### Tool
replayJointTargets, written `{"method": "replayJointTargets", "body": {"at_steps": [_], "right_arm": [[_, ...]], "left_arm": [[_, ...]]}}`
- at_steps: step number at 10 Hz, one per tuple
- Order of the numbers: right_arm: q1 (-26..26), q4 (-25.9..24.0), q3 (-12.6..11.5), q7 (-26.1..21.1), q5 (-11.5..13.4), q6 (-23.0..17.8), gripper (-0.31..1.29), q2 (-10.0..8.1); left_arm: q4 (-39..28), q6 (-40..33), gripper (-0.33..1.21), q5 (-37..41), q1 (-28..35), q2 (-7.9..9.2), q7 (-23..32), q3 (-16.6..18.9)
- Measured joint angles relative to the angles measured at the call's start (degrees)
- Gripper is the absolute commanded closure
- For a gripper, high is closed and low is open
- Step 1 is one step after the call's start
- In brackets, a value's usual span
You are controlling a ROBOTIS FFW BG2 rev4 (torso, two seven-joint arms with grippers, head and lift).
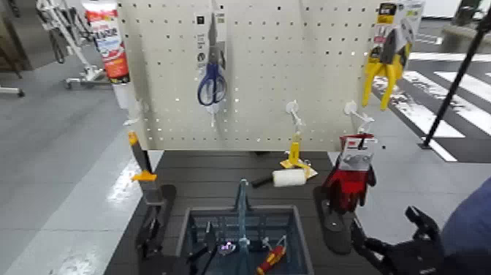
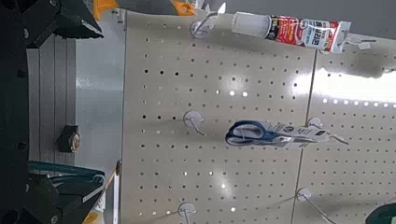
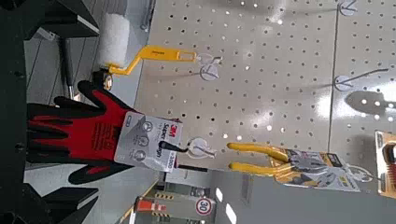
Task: Put the red colored gloves into the crate.
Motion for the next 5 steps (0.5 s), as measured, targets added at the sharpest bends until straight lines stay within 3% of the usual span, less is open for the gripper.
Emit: {"method": "replayJointTargets", "body": {"at_steps": [1, 5], "right_arm": [[-2.02, -0.07, -2.28, 4.36, -0.96, 2.44, 0.1, 0.1], [-10.27, 2.3, -10.55, 14.49, -4.82, 10.02, 0.11, -0.23]], "left_arm": [[0.0, 0.0, 0.15, 0.02, -0.02, 0.0, -0.02, -0.09], [0.33, 0.0, 0.15, 0.08, -0.31, 0.0, -0.16, -0.54]]}}
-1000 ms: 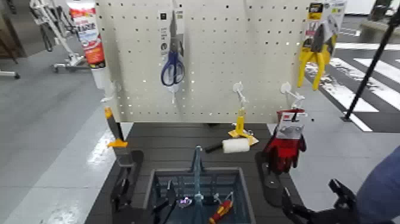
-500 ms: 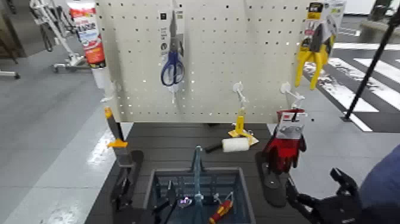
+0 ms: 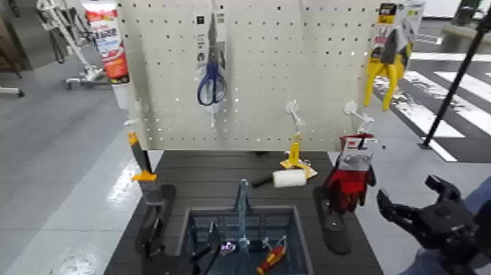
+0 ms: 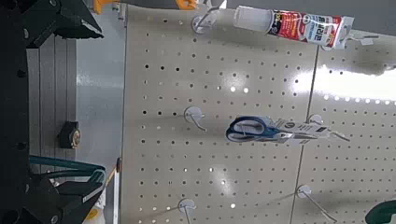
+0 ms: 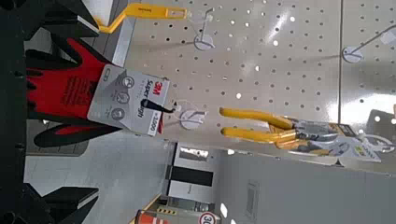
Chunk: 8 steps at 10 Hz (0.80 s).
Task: Put the red colored gloves into the crate.
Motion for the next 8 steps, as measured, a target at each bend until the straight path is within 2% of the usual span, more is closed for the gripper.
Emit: {"method": "replayJointTargets", "body": {"at_steps": [2, 4, 8], "right_arm": [[-4.78, 3.89, -2.04, 4.56, -3.32, 2.3, 0.11, -1.74], [-9.65, 8.54, -2.2, 8.78, -5.38, 3.7, 0.11, -3.88], [-17.75, 17.19, 1.06, 16.13, -8.27, 5.52, 0.11, -8.34]], "left_arm": [[0.08, -0.01, 0.15, 0.08, -0.08, 0.0, -0.01, -0.05], [0.11, -0.01, 0.15, 0.11, -0.19, 0.0, -0.09, -0.05], [0.21, -0.04, 0.15, 0.17, -0.36, 0.0, -0.26, -0.06]]}}
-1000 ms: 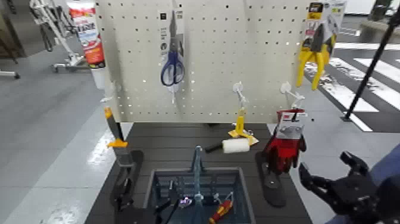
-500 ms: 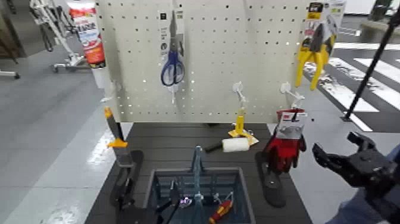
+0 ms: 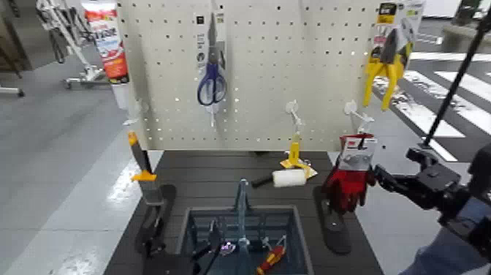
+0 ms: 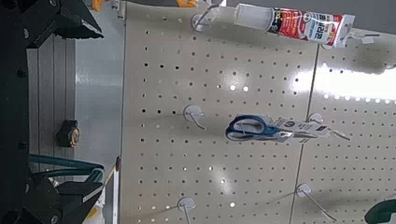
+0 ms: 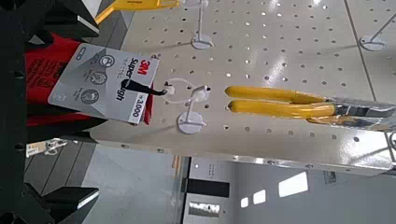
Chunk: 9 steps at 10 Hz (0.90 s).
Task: Put the red colored gloves into the crate.
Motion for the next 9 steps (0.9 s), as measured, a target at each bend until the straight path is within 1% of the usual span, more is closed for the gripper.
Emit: {"method": "replayJointTargets", "body": {"at_steps": [1, 4, 7, 9], "right_arm": [[-1.75, 1.91, 1.3, 1.0, -0.54, -0.25, 0.11, -0.85], [-7.08, 7.39, 5.0, 3.91, -1.13, -1.94, 0.11, -2.41], [-9.67, 10.64, 6.48, 5.8, -2.1, -2.21, 0.11, -3.57], [-11.1, 12.29, 7.53, 6.88, -2.31, -2.18, 0.11, -4.08]], "left_arm": [[0.05, -0.04, 0.15, 0.0, 0.0, 0.0, -0.07, -0.03], [0.09, -0.14, 0.15, 0.0, -0.09, 0.0, -0.25, 0.01], [0.09, -0.34, 0.15, -0.08, -0.07, 0.0, -0.35, 0.01], [0.09, -0.53, 0.15, -0.09, -0.01, 0.0, -0.45, 0.08]]}}
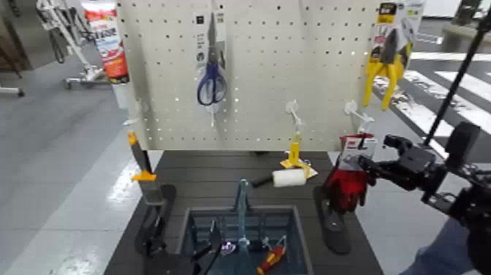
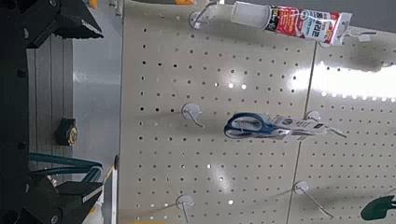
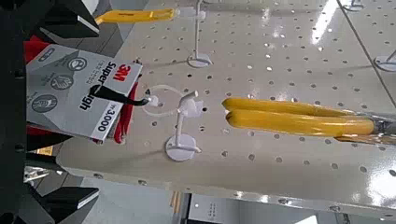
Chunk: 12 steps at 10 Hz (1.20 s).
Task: Put the red colored gloves into the crate.
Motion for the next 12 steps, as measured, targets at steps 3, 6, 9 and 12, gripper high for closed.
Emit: {"method": "replayJointTargets", "body": {"at_steps": [3, 6, 9, 12], "right_arm": [[-2.52, 3.08, 1.89, 2.1, -0.24, 0.03, 0.11, -0.86], [-4.52, 5.24, 3.59, 2.91, -0.58, -0.46, 0.11, -1.08], [-5.39, 6.44, 4.89, 3.33, -0.62, -0.58, 0.11, -1.07], [-6.21, 7.51, 6.47, 3.73, -0.94, -0.58, 0.11, -1.01]], "left_arm": [[0.08, -0.05, 0.15, 0.0, -0.06, 0.0, -0.23, 0.02], [0.09, -0.16, 0.15, -0.03, -0.08, 0.0, -0.42, 0.07], [0.1, -0.23, 0.15, -0.04, -0.08, 0.0, -0.62, 0.11], [0.17, -0.23, 0.15, -0.08, -0.16, 0.0, -0.76, 0.19]]}}
